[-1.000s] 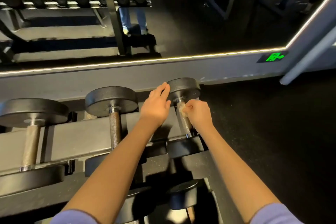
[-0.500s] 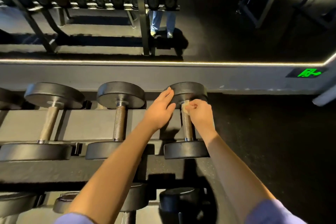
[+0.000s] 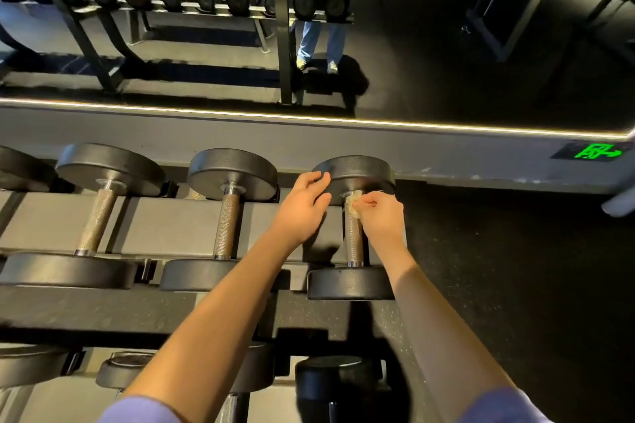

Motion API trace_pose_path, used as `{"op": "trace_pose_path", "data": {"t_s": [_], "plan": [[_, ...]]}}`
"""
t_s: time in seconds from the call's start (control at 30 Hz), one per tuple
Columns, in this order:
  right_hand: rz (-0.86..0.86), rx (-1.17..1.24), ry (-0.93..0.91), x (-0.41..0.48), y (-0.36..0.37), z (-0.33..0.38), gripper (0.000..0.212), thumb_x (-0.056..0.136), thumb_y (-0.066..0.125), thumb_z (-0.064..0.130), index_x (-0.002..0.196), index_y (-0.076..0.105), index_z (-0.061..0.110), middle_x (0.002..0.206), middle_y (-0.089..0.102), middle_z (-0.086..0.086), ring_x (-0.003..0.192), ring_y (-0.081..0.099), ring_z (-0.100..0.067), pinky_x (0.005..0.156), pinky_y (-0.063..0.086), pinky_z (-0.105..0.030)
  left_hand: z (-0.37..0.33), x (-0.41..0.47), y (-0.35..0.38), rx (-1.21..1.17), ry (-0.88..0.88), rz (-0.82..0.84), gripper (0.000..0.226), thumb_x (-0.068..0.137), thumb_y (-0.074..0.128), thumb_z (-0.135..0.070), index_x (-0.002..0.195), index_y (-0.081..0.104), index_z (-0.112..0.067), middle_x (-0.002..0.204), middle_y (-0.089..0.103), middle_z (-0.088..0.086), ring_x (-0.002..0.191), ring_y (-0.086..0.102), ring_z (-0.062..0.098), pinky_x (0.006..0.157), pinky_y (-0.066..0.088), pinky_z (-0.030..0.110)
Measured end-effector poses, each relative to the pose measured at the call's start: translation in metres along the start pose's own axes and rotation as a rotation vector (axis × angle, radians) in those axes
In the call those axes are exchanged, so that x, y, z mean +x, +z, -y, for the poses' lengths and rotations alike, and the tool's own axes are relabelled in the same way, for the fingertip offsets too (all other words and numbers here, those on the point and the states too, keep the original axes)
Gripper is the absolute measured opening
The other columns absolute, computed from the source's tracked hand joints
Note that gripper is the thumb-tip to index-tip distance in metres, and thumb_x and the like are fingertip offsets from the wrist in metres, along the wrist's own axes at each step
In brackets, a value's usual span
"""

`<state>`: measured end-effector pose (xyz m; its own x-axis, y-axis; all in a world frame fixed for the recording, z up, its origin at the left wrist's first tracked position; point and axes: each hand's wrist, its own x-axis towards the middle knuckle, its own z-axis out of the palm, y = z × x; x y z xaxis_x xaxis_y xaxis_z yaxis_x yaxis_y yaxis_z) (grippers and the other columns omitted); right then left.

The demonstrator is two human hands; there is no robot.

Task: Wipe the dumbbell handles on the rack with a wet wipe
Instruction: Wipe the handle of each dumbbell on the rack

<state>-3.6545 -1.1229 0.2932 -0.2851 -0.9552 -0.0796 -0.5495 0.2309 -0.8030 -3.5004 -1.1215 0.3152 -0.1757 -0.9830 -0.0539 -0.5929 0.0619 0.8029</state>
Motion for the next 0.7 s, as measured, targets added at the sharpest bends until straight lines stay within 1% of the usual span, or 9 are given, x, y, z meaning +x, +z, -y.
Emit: {"op": "trace_pose_path", "data": {"t_s": [0.1,0.2,0.27,0.33,0.4,0.47,0.53,0.63,0.7], "plan": [[0.090,-0.008,-0.004,-0.007,-0.005,-0.006,0.015,0.091,0.059,0.017,0.079,0.067,0.012,0.077,0.064,-0.001,0.072,0.059,-0.009,0.060,0.041,-0.011,0.002,-0.001,0.000,-0.005,0.002,0.000,0.046,0.102,0.041,-0.023,0.147,0.033,-0.019,0.152,0.027,-0.006,0.135,0.031,0.008,0.104,0.022,0.016],[0.168,-0.020,0.045,-0.017,-0.005,-0.022,0.025,0.089,0.061,0.018,0.065,0.062,0.015,0.071,0.061,-0.002,0.067,0.056,-0.011,0.055,0.039,-0.013,0.003,-0.001,0.001,-0.024,-0.001,-0.002,0.047,0.102,0.041,-0.023,0.147,0.032,-0.019,0.152,0.027,-0.006,0.136,0.030,0.008,0.105,0.021,0.017],[0.160,-0.048,0.029,-0.017,-0.003,-0.020,0.023,0.090,0.059,0.016,0.067,0.062,0.015,0.073,0.062,-0.004,0.069,0.058,-0.014,0.056,0.040,-0.018,0.004,-0.001,0.001,-0.033,-0.006,-0.003,0.046,0.102,0.040,-0.022,0.147,0.032,-0.018,0.152,0.026,-0.006,0.135,0.030,0.008,0.104,0.021,0.016],[0.099,-0.076,-0.009,-0.009,-0.003,-0.008,0.016,0.090,0.057,0.013,0.077,0.066,0.013,0.079,0.064,-0.004,0.074,0.060,-0.015,0.057,0.040,-0.016,0.003,0.000,0.001,-0.040,-0.012,0.004,0.046,0.102,0.040,-0.022,0.147,0.032,-0.019,0.152,0.026,-0.006,0.135,0.030,0.007,0.103,0.021,0.015],[0.031,-0.086,-0.027,-0.001,-0.006,0.007,0.015,0.093,0.056,0.014,0.095,0.070,0.009,0.090,0.064,-0.002,0.083,0.060,-0.016,0.068,0.042,-0.018,0.003,0.001,0.001,-0.042,-0.016,0.009,0.046,0.102,0.040,-0.022,0.147,0.033,-0.019,0.151,0.026,-0.006,0.134,0.031,0.007,0.103,0.021,0.015],[0.004,-0.083,-0.021,0.003,-0.006,0.014,0.019,0.094,0.056,0.015,0.105,0.069,0.006,0.095,0.063,-0.002,0.089,0.059,-0.016,0.074,0.040,-0.020,0.002,0.002,0.000,-0.051,-0.022,0.013,0.046,0.102,0.040,-0.022,0.147,0.033,-0.019,0.151,0.027,-0.007,0.132,0.032,0.006,0.104,0.022,0.015],[0.017,-0.077,-0.030,0.001,-0.004,0.008,0.020,0.094,0.056,0.016,0.105,0.070,0.007,0.097,0.065,-0.003,0.089,0.059,-0.014,0.075,0.042,-0.018,0.003,0.002,-0.001,-0.073,-0.031,0.018,0.045,0.102,0.041,-0.021,0.146,0.034,-0.019,0.150,0.029,-0.007,0.130,0.033,0.005,0.105,0.024,0.017],[0.066,-0.068,-0.036,-0.010,-0.002,-0.012,0.017,0.093,0.055,0.014,0.095,0.071,0.008,0.087,0.063,0.000,0.076,0.054,-0.007,0.065,0.041,-0.003,0.004,0.002,0.000,-0.091,-0.032,0.008,0.045,0.102,0.041,-0.020,0.146,0.035,-0.018,0.149,0.029,-0.006,0.132,0.033,0.007,0.109,0.024,0.020],[0.075,-0.115,-0.040,-0.011,-0.002,-0.017,0.017,0.092,0.055,0.014,0.089,0.071,0.010,0.082,0.062,0.001,0.071,0.052,-0.005,0.060,0.040,-0.003,0.005,0.001,0.002,-0.093,-0.031,0.001,0.045,0.102,0.040,-0.020,0.147,0.034,-0.019,0.150,0.029,-0.007,0.132,0.033,0.007,0.109,0.024,0.020]]}}
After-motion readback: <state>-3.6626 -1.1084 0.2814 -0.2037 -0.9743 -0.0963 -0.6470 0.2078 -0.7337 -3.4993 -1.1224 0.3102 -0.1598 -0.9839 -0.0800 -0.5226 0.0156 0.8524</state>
